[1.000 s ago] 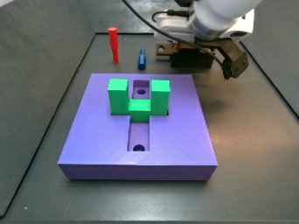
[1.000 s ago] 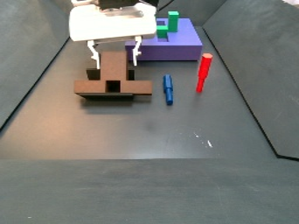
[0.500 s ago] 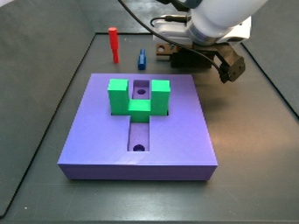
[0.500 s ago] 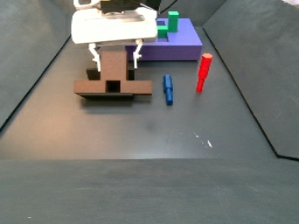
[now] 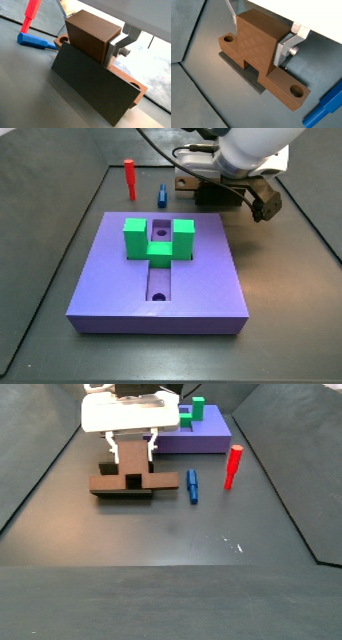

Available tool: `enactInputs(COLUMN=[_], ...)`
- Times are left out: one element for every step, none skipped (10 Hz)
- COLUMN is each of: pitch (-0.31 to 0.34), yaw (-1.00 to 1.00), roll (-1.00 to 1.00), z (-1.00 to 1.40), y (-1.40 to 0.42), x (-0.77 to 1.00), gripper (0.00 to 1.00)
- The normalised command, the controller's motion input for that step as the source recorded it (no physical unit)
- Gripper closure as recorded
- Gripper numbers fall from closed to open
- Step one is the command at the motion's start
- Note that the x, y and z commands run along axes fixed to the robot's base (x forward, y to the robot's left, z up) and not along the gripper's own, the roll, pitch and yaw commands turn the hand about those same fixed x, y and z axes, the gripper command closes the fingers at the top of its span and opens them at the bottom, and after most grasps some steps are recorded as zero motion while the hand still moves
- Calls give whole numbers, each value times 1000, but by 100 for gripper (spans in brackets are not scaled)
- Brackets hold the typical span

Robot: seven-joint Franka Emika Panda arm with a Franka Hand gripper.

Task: Pick up the brown object. Move up. Place the brown object on the fixture. Regrasp the brown object. Move to above the board. Insert the brown object.
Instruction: Regrasp the brown object.

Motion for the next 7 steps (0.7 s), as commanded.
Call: enactInputs(pitch=[0, 0, 0, 0, 0, 0, 0], yaw=[0, 0, 0, 0, 0, 0, 0], roll=[0, 0, 0, 0, 0, 0, 0], z=[0, 0, 0, 0, 0, 0, 0], y=[0, 0, 0, 0, 0, 0, 0], x=[0, 0, 0, 0, 0, 0, 0], gripper=[100, 100, 100, 100, 100, 100, 100])
